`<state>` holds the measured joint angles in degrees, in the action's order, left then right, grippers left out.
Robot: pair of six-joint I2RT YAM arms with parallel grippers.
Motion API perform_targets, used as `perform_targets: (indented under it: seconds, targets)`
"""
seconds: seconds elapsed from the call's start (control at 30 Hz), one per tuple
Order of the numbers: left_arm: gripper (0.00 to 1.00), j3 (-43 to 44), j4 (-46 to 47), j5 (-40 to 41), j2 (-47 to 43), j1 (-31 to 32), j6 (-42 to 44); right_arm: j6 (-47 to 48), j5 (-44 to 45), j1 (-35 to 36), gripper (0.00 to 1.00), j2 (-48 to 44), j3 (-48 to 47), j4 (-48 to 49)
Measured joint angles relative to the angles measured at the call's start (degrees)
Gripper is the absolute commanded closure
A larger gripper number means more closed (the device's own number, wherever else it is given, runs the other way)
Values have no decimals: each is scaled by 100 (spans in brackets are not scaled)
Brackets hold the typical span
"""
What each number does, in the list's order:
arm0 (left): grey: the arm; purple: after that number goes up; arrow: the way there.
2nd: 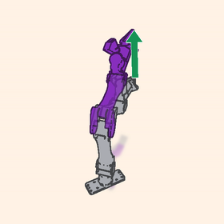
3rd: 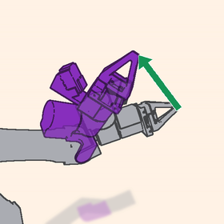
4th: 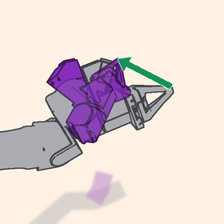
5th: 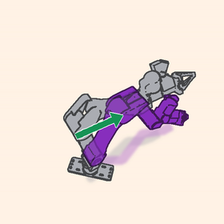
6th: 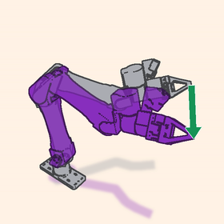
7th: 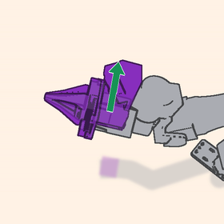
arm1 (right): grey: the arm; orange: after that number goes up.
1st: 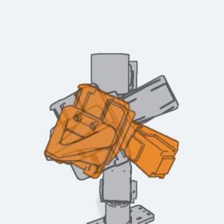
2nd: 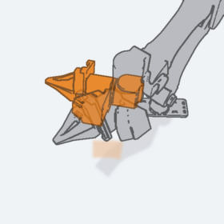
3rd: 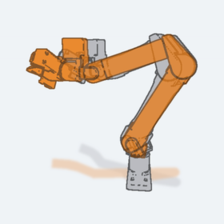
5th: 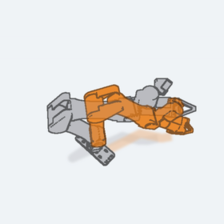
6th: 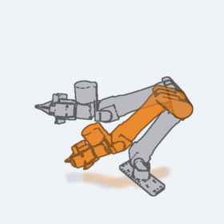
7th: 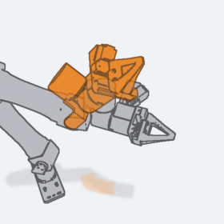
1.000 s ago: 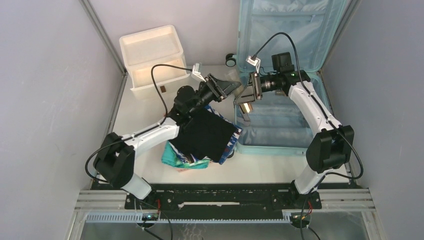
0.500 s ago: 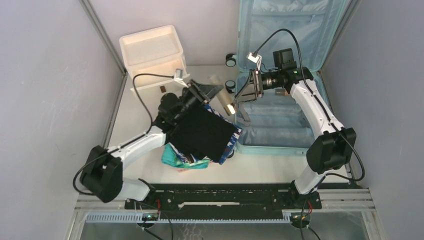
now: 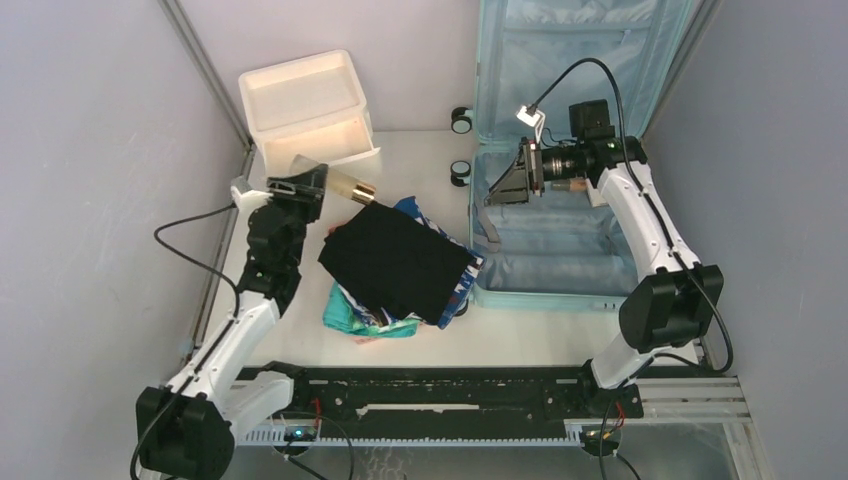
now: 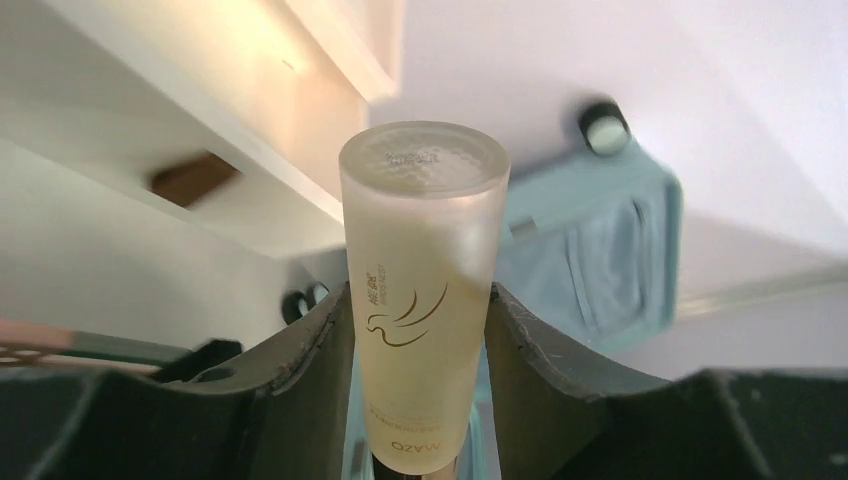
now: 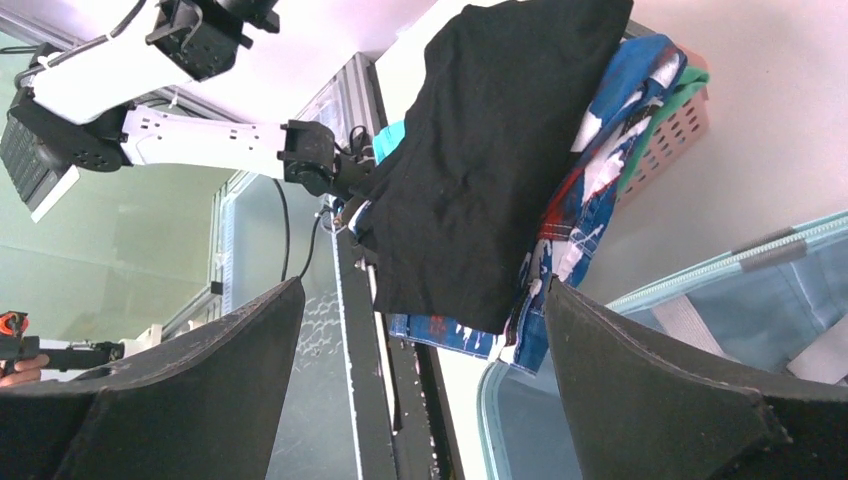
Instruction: Open, take out, and arrange the luggage
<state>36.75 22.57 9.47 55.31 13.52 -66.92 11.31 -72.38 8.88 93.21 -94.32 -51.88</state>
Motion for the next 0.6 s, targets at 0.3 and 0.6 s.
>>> perform_targets:
  seconds: [0.3,0.6]
  targets:
    - [100,1740,-2326,1355,929,-474,-1672,-2,42,-90,4,-221,404,85]
    - [100,3370,-3834,1797,2227,-590,-3123,-17,37,-227,4,-365,654,247]
